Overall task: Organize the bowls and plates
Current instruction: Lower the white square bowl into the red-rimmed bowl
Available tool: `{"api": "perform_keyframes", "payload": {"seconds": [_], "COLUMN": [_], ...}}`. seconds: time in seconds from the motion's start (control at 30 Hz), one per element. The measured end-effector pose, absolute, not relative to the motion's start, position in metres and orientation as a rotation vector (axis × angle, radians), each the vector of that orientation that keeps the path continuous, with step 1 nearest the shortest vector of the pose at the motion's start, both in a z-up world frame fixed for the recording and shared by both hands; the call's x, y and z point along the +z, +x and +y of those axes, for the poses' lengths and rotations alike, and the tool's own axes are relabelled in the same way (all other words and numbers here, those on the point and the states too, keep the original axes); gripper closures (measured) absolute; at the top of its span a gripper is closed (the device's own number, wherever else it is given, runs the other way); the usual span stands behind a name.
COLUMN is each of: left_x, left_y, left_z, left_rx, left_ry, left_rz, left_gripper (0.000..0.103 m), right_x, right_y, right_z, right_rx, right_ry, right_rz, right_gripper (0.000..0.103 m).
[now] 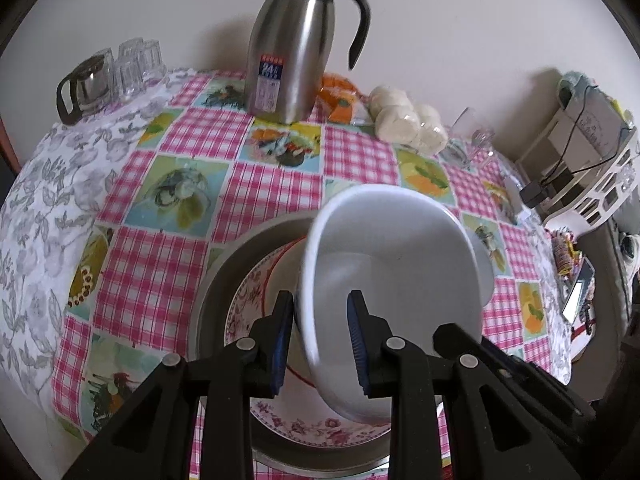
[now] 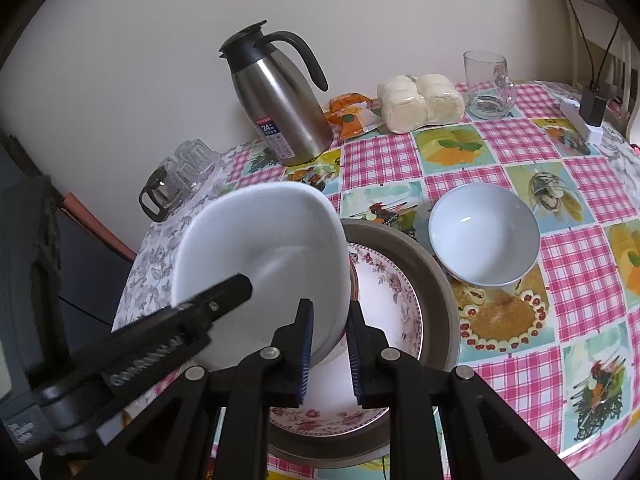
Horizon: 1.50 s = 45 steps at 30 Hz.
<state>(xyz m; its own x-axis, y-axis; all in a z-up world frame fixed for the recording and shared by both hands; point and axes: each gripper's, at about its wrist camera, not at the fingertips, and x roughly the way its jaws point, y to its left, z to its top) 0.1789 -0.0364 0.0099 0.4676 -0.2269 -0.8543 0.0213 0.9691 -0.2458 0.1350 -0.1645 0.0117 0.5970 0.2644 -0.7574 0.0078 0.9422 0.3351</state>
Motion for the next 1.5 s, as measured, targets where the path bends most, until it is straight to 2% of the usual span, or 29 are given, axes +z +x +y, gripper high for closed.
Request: {"api": "perform_keyframes", "payload": {"seconds": [0.4, 0.57, 0.7, 0.77, 0.83, 1.5], "left_x": [0.001, 0.002, 0.004, 0.009, 0.015, 0.022], "left_y": [0.183, 0.184, 0.184, 0.183, 0.182, 0.180], "left_z": [-0.040, -0.037, -0.035, -0.033, -0.030, -0.020], "left_rx": [-0.129, -0.146, -0.152, -0.142, -0.130, -0.120], "left_ry": [-0.170, -0.208, -0.224, -0.222, -0.220, -0.261], "left_rz": [1.126, 1.140, 1.146, 1.131, 1.108, 1.082], "left_gripper": [0.073, 0.063, 0.063, 0.055, 0.053, 0.053], "right_x": [-0.002, -0.005, -0.007, -0.007, -0.005, 0.002], "right_y": [0.141, 0.142, 0.143, 0.142, 0.142, 0.138], "right_z": [-0.166, -0.169, -0.169, -0.169, -0.168, -0.169], "right_rx": [0.144, 0.148, 0.150, 0.151, 0.166, 0.155], "right_ry": [0.326, 0.344, 0.352, 0.356, 0.362, 0.357], "right_rz": [0.954, 0.959, 0.962, 0.962, 0.953, 0.938], "right_gripper": [0.084, 0.084, 0.084, 0.084, 0.084, 0.084]}}
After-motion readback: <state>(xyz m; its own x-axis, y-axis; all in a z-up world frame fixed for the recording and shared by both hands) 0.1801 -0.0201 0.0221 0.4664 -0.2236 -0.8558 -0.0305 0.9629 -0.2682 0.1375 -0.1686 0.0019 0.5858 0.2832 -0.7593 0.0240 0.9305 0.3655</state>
